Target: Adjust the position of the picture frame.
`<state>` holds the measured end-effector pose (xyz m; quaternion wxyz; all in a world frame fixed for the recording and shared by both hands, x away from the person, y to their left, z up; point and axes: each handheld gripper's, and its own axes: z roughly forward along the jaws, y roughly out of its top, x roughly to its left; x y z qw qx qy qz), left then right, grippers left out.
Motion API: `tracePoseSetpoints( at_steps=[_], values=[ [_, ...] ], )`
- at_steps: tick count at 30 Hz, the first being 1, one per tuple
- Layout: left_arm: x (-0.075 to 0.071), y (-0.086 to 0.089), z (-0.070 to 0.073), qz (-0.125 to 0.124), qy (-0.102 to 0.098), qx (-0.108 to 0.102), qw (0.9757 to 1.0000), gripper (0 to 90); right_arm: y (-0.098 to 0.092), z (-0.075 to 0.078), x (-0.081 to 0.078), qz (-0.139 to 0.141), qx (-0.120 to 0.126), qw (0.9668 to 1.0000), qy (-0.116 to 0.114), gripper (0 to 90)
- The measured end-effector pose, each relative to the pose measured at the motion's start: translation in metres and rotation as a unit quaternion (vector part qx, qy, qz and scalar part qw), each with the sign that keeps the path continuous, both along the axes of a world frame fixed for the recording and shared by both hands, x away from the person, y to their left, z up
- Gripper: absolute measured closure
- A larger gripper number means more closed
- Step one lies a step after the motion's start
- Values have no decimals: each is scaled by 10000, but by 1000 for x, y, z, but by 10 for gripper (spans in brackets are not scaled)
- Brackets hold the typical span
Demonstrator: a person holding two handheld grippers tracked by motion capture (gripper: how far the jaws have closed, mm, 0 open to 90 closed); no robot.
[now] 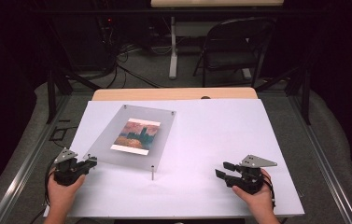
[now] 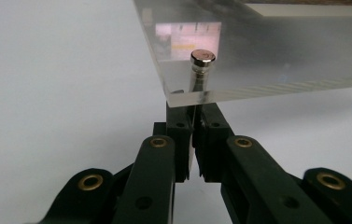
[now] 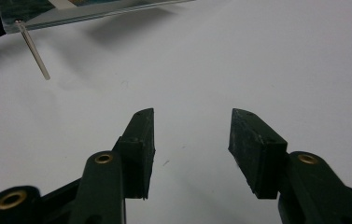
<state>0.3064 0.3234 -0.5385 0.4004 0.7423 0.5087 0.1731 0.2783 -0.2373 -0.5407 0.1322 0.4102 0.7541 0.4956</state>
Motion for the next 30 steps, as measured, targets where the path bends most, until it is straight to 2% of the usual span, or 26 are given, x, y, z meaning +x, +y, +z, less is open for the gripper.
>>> tracePoseSetpoints(
  at_steps=[6,10,17,18,21,22,27,30],
  values=[
    [-13,-14,14,-249,-71,-255,9993,852,9,1,1,101,-35,9999,-69,522],
    [-19,-21,17,-368,-69,-352,9987,852,14,2,1,189,-121,9997,-111,538],
    [-33,-40,22,-643,-95,-592,9961,852,33,5,1,594,-116,9980,-204,592],
    [-35,-43,22,-700,-97,-594,9957,852,40,6,2,725,-209,9968,-253,599],
    [-40,-55,23,-923,-98,-572,9940,852,47,8,4,820,-268,9958,-316,599],
    [-40,-55,23,-923,-98,-572,9940,852,47,8,4,820,-268,9958,-316,599],
    [-47,-69,25,-1173,-121,-575,9914,852,56,8,10,913,-102,9955,-249,611],
    [-49,-74,24,-1248,-87,-630,9901,851,62,5,12,1073,-47,9941,-157,617]
  ],
)
